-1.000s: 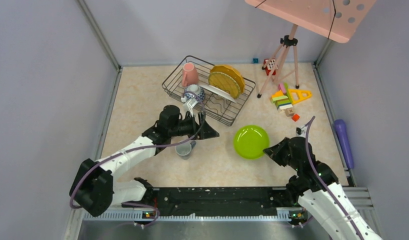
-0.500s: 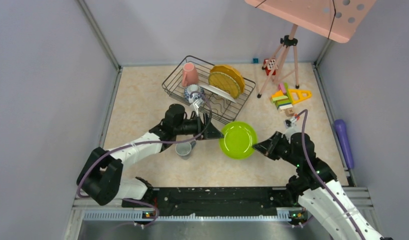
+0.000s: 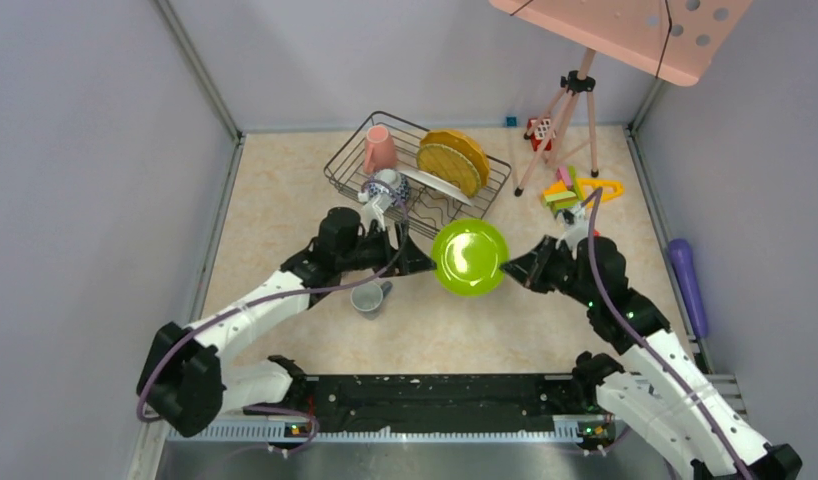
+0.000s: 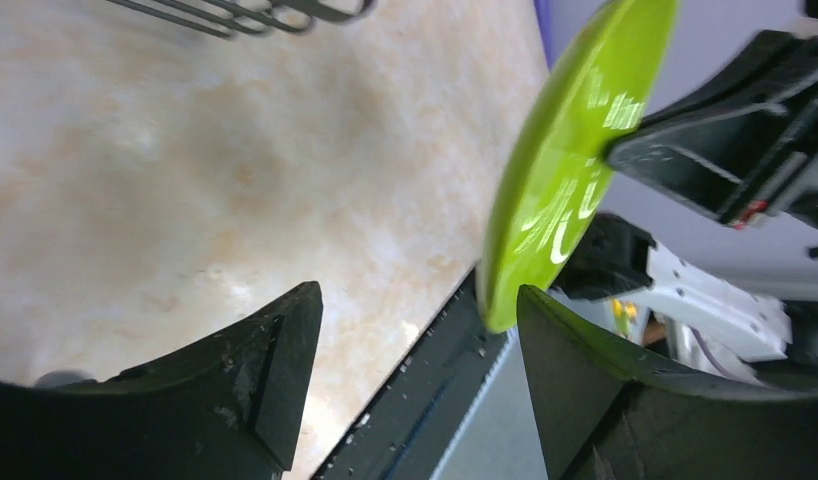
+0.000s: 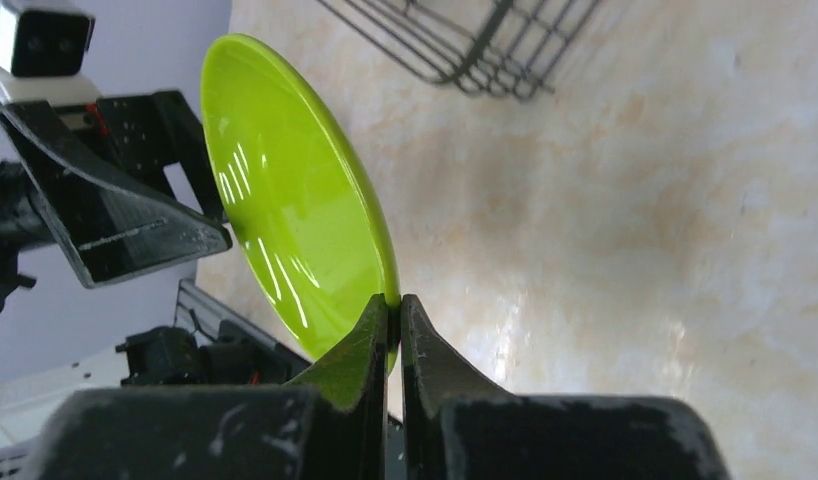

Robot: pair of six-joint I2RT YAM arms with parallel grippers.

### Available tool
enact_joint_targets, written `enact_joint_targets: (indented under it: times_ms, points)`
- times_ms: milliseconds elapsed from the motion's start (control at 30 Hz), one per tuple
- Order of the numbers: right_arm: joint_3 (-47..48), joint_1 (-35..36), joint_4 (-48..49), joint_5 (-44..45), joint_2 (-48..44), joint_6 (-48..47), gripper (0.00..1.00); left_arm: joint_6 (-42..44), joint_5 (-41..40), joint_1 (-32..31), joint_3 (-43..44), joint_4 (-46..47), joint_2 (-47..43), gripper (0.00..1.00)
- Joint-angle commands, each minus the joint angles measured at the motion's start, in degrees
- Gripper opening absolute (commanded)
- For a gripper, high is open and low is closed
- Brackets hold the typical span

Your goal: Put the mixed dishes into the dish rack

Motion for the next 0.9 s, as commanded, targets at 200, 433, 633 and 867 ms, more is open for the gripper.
enact_joint_targets:
  times_ms: [200, 433, 633, 867]
  points:
    - [17.2, 1.3, 18.1, 11.0, 16.8, -22.1, 0.0, 8.5, -30.1, 3.7, 1.0, -22.5, -20.6, 0.8]
    - [20.5, 17.9, 33.3, 31.5, 28.1, -46.3, 0.0, 11.6, -39.4, 3.9, 0.7, -29.8, -23.2, 0.8]
    - [21.1, 20.3, 45.4, 30.2, 35.7, -55.0, 0.0, 10.0, -37.8, 3.9, -1.4, -28.3, -25.1, 0.79]
    - [24.0, 22.5, 53.8, 35.1, 44.4, -64.8, 0.0, 10.0, -38.3, 3.9, -3.9, -26.4, -26.7, 0.79]
